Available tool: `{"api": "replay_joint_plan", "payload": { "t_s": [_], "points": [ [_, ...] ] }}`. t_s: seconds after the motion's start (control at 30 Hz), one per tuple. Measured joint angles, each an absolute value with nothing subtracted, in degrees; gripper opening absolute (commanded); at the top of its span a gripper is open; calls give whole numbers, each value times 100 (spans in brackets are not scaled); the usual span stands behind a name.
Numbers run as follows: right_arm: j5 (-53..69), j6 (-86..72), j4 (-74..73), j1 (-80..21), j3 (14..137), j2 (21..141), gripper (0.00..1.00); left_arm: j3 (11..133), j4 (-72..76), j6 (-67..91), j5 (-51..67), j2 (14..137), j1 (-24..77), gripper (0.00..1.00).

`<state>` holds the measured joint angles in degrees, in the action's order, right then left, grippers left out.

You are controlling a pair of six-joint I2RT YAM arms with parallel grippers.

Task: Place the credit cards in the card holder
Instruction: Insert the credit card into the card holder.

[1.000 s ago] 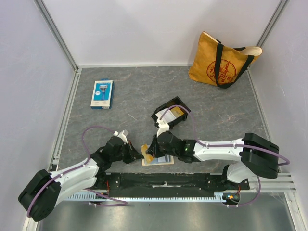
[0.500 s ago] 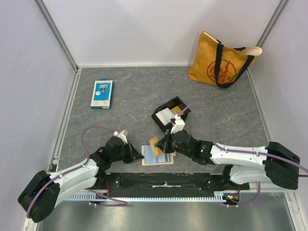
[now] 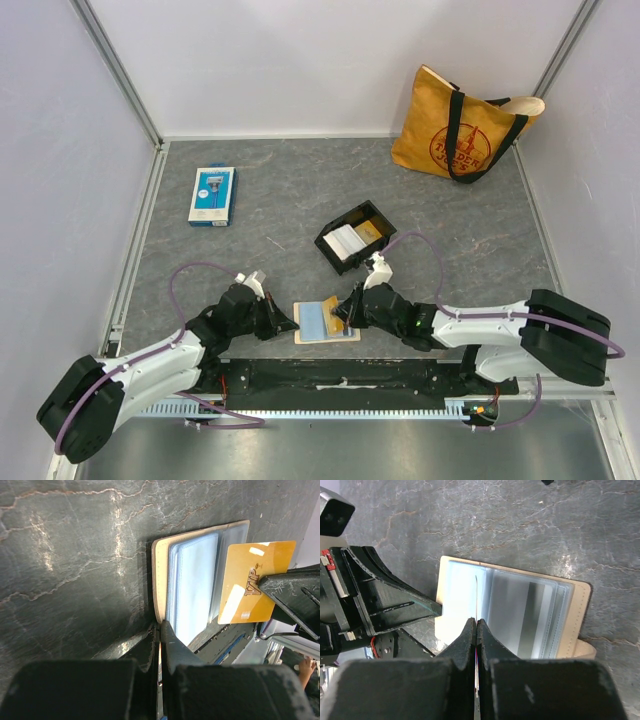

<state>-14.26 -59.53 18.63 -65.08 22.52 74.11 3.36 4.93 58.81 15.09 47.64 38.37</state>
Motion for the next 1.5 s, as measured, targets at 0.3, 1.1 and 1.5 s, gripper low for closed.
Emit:
{"api": "replay_joint_plan", "payload": {
  "t_s": [0.3,1.1,1.5],
  "points": [
    [-1422,-6136,2296,-6477,2143,7747,0,336,493,5883,1509,4764,3837,2],
    [-1238,-7310,4034,-6392,1494,8519,0,333,429,6007,1492,4622,3837,2],
    [-1135,-7397,4703,-6390,1494,8997,0,325,392,6064,1468,4567,3837,2]
  ]
}}
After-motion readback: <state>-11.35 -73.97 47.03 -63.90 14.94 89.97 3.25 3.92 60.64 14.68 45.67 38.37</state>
